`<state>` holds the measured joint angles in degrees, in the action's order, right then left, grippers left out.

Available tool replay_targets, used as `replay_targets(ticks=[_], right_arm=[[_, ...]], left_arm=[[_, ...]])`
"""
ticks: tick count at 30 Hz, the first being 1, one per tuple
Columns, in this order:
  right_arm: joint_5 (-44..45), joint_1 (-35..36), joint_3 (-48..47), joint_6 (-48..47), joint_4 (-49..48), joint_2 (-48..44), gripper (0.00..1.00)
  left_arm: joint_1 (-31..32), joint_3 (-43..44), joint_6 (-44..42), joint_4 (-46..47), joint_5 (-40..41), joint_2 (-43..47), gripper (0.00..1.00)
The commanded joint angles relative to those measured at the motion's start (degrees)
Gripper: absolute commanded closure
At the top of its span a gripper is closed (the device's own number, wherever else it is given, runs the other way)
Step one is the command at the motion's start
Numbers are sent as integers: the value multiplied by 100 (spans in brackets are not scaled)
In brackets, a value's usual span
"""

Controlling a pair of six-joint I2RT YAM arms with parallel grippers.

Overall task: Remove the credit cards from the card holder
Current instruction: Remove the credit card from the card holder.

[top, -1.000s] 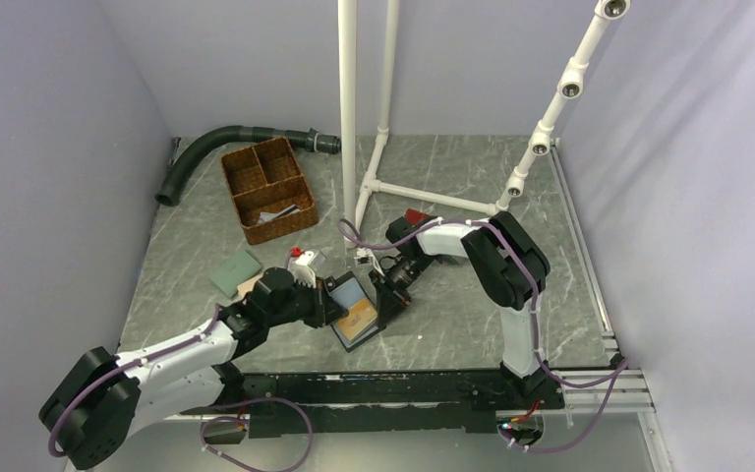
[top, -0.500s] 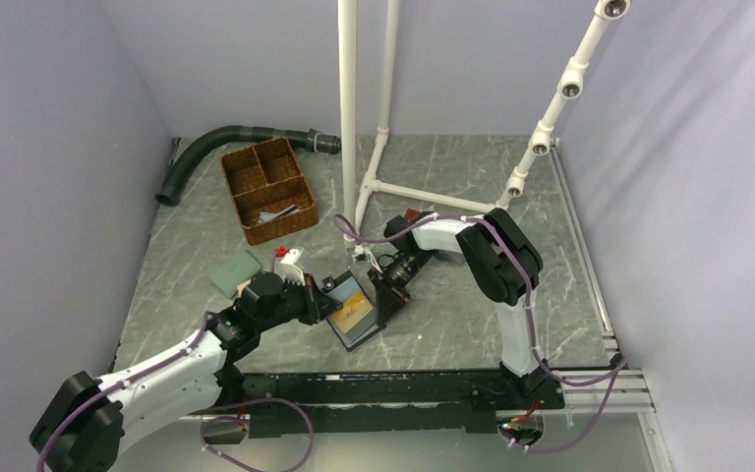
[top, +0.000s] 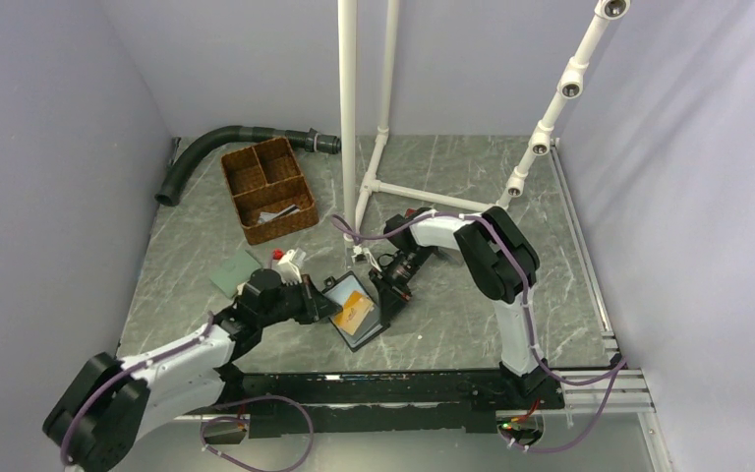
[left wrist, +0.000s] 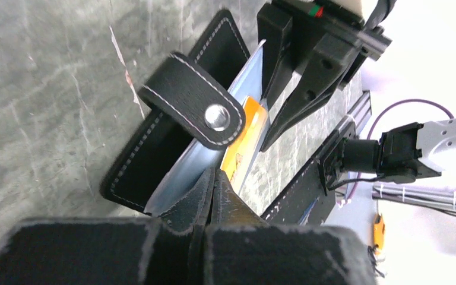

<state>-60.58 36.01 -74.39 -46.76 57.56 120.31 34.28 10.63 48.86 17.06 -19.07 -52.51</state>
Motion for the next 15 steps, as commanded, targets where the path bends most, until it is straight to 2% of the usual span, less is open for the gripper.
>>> replay_targets(ticks=[1, 4, 9, 15], right_arm=[[-19, -33, -287, -210, 340, 143, 100], [46, -33, -361, -174, 414, 242, 100], [134, -48, -388, -159, 461, 295, 100], [90, -50, -458, -269, 596, 375, 100]], left_arm=[[-36, 150, 113, 793, -867, -732, 100], [-36, 334, -19, 737, -1062, -1096, 100], [-43, 396, -79, 818, -1075, -1184, 100], [-44, 486, -33, 994, -1306, -1402, 83]])
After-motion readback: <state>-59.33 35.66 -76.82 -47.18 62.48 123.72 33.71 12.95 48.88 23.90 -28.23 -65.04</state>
